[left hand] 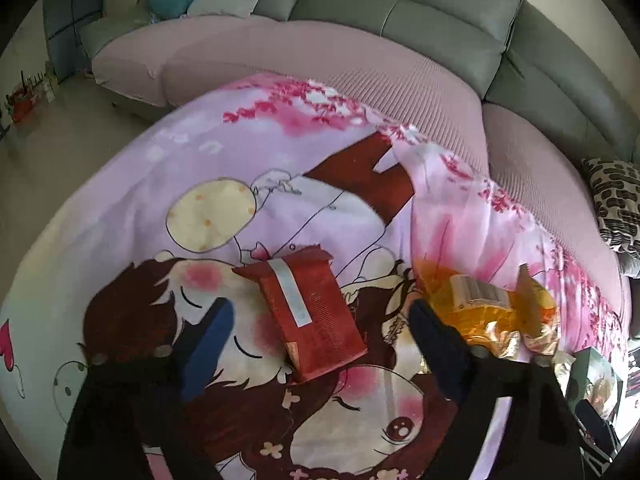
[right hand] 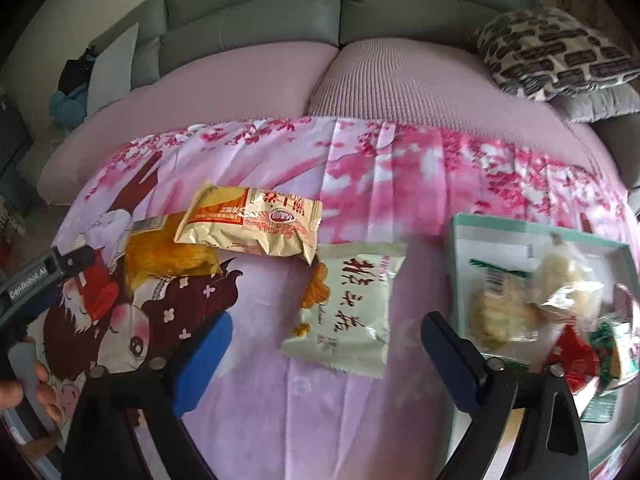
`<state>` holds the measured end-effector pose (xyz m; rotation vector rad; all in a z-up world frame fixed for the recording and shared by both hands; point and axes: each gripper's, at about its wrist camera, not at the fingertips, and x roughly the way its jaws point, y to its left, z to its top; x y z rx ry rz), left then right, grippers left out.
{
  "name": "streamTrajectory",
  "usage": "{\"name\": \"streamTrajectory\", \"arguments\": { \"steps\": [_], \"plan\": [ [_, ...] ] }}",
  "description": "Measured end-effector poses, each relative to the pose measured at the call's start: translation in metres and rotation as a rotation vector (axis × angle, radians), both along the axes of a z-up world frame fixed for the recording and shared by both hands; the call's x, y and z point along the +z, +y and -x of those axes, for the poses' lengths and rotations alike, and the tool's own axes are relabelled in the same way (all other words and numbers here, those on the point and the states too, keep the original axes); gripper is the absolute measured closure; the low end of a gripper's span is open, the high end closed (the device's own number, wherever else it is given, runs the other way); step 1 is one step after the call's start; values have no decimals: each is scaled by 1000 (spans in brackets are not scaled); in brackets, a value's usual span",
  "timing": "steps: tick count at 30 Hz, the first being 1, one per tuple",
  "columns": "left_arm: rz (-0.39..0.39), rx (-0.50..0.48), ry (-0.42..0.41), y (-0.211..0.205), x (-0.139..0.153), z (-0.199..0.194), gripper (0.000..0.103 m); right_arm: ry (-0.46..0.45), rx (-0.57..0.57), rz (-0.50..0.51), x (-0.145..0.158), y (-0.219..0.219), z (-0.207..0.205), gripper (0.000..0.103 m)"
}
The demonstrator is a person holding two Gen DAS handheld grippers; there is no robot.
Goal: Organize snacks
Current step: 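Grasp the white pastry packet with the right tool while the left tool grasps the red bag, then carry the white pastry packet and red bag over the tray with both tools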
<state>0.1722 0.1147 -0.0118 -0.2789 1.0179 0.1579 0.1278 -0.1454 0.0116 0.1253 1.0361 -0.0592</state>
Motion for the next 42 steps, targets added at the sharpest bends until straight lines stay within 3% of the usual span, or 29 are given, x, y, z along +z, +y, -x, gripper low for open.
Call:
{"name": "streamTrajectory", "arguments": {
  "steps": [2,5,8,11,15,17,24,31,42],
  "plan": [
    [14,2,10,1,-6,-2,17,15,-4,6,-6,2,-6,11],
    [20,3,22,1,-11,-3,30,26,-7,24,-13,5,-13,15],
    [13,1,33,-1,-16,-6,32,36,-20,22,-19,4,-19,18],
    [17,15,41,-1,-18,-7,44,45,-31,37,-24,3,-22,26],
    [-7,22,55,-3,-21,-8,51,53,-40,40,-29,1,-23,30],
    [4,35,56,-2,-22,-8,52,57,-46,61,-31,0,-23,41],
    [17,52,52,-2,-19,-5,61,54,-51,61,-29,-4,-21,44],
    [12,53,50,-6,-14,-3,62,51,-52,46,-24,-5,-14,47],
    [-16,21,-53,-15,34,18,62,7,-67,21,2,-6,9,47]
  ]
}}
